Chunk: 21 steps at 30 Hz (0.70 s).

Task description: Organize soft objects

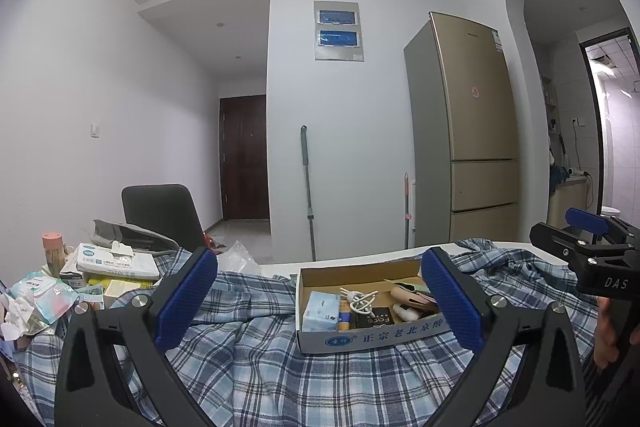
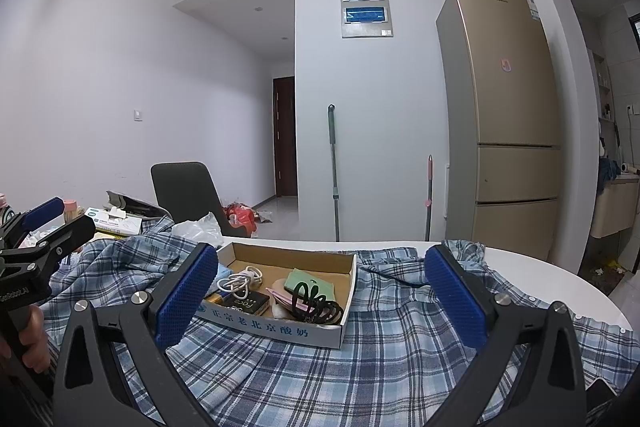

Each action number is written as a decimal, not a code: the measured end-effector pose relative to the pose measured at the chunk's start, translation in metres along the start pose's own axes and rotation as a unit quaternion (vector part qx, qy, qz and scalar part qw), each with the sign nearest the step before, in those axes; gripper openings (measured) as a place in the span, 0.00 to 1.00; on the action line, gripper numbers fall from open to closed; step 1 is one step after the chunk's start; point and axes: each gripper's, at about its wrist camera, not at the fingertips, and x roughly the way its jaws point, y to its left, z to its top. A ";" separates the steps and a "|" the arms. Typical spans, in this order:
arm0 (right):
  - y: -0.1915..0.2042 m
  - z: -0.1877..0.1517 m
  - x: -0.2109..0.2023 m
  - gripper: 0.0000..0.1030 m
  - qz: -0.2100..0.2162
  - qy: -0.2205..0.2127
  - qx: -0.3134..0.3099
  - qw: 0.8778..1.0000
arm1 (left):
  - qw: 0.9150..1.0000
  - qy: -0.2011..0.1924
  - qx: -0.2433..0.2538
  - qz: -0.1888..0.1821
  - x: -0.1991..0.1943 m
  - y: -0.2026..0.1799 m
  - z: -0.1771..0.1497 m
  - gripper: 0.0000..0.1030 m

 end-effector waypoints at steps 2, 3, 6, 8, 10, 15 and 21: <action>0.000 0.000 0.000 1.00 0.000 0.000 0.000 1.000 | 1.000 0.000 0.000 0.000 0.000 0.000 0.000 1.00; 0.000 0.000 0.000 1.00 0.000 0.000 0.000 1.000 | 1.000 -0.001 0.000 0.000 0.000 0.000 0.000 1.00; 0.000 0.000 0.000 1.00 0.000 0.000 0.000 1.000 | 1.000 -0.001 0.000 0.000 0.000 0.000 0.000 1.00; 0.000 0.000 0.000 1.00 0.000 0.000 0.000 1.000 | 1.000 -0.001 0.000 0.000 0.000 0.000 0.000 1.00; 0.000 0.000 0.000 1.00 -0.001 0.000 0.000 1.000 | 1.000 -0.001 0.000 0.000 0.000 0.000 0.000 1.00; 0.000 0.000 -0.001 1.00 -0.001 -0.001 0.000 1.000 | 1.000 -0.001 0.000 0.000 0.000 0.001 0.000 1.00; 0.000 -0.001 -0.001 1.00 0.000 -0.003 -0.002 1.000 | 1.000 0.000 0.001 0.000 0.000 0.001 0.000 1.00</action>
